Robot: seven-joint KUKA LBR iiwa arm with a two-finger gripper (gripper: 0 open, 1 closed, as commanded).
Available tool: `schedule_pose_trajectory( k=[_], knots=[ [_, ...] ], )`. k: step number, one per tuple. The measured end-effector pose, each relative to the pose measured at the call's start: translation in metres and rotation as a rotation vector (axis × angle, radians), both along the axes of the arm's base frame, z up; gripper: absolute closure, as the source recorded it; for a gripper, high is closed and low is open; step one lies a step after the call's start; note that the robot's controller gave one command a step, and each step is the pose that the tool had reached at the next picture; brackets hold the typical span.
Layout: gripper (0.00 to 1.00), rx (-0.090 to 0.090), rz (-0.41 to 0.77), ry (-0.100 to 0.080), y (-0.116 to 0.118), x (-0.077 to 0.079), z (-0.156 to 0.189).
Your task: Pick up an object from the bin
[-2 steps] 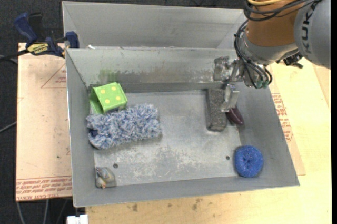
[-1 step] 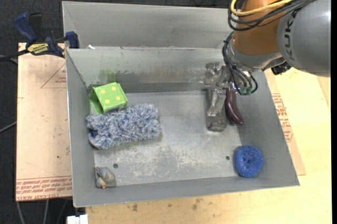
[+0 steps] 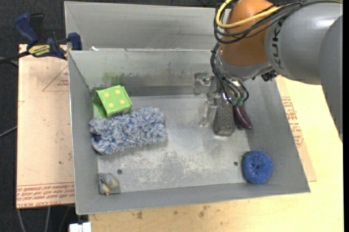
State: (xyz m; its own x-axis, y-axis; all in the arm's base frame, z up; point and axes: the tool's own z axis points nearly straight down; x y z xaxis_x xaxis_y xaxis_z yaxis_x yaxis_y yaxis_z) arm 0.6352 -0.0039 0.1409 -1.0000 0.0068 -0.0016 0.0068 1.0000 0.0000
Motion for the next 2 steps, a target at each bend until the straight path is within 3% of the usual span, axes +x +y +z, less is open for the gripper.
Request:
schedule_pose_trajectory(
  k=[1,2],
  knots=[
    [0.00,0.001,0.076,-0.001,0.025,-0.006,-0.037],
    [0.00,0.001,0.020,0.000,0.056,0.008,-0.043]
  ],
)
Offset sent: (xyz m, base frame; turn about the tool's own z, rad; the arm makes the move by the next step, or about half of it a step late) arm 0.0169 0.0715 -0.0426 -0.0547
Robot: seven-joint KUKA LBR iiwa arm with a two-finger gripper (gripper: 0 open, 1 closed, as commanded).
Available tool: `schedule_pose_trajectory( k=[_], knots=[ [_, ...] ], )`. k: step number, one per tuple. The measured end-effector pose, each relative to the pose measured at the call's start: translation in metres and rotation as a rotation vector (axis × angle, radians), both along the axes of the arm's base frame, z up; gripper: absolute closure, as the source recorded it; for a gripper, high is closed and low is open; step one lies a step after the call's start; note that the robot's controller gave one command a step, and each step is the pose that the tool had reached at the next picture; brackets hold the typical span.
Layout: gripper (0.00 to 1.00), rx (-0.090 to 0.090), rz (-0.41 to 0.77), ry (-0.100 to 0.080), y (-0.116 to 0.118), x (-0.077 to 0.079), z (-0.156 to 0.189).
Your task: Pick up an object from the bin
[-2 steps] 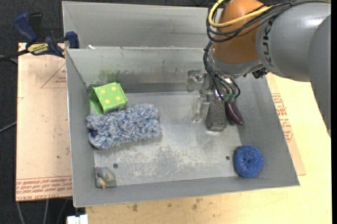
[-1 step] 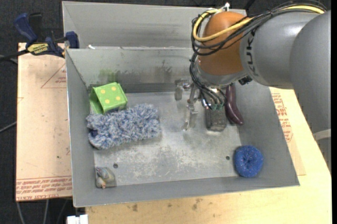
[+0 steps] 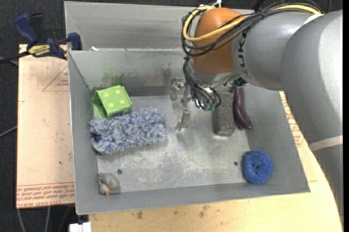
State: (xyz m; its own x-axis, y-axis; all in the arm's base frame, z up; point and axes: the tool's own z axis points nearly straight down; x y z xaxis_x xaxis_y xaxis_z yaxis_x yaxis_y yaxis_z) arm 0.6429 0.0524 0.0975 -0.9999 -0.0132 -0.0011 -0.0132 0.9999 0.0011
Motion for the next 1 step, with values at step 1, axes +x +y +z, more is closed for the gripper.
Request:
schedule_pose_trajectory(
  k=[1],
  knots=[
    [0.00,0.000,0.037,-0.002,0.0378,-0.0346,-0.0049]
  ],
)
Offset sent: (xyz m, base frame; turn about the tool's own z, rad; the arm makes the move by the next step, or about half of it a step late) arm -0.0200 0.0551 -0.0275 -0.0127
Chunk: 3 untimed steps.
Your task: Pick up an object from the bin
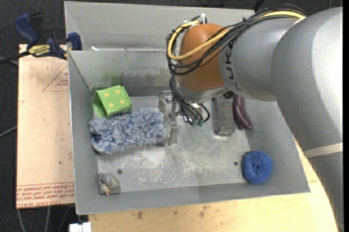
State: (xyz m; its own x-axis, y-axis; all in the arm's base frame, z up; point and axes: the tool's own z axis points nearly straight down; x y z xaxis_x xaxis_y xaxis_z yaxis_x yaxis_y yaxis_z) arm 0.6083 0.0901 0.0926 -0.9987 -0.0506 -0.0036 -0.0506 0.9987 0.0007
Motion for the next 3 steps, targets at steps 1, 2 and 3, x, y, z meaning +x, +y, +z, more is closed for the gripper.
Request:
schedule_pose_trajectory(
  k=[1,2,3],
  knots=[
    [0.00,0.003,0.010,0.008,0.029,-0.029,-0.009],
    [1.00,0.000,0.126,0.000,0.041,0.023,-0.022],
    [1.00,0.000,0.127,0.000,0.041,0.023,-0.022]
  ],
)
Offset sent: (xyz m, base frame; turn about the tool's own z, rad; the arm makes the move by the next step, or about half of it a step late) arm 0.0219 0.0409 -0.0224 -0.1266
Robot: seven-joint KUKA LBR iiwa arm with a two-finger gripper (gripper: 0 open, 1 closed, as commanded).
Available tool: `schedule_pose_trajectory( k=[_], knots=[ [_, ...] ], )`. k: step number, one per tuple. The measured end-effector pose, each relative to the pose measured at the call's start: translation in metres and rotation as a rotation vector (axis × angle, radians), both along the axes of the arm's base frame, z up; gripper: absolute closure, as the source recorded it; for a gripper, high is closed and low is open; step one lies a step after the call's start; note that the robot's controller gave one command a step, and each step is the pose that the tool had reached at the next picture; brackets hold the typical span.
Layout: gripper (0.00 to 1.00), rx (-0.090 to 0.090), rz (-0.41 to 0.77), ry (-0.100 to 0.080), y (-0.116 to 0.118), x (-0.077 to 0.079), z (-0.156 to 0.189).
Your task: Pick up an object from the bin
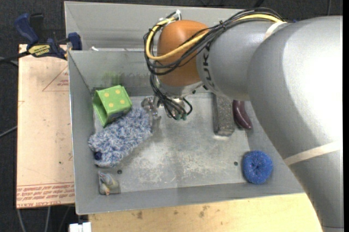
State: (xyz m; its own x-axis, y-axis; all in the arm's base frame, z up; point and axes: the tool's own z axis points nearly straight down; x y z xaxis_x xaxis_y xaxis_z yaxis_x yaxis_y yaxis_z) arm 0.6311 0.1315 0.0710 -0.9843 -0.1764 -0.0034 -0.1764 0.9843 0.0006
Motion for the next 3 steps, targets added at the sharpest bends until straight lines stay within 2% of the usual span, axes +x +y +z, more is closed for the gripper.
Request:
schedule_pose_trajectory(
  k=[1,2,3],
  knots=[
    [1.00,0.000,0.018,0.000,-0.030,-0.005,0.126],
    [1.00,0.000,0.019,0.000,-0.029,-0.006,0.126],
    [1.00,0.000,0.032,0.000,-0.017,-0.003,0.222]
  ],
)
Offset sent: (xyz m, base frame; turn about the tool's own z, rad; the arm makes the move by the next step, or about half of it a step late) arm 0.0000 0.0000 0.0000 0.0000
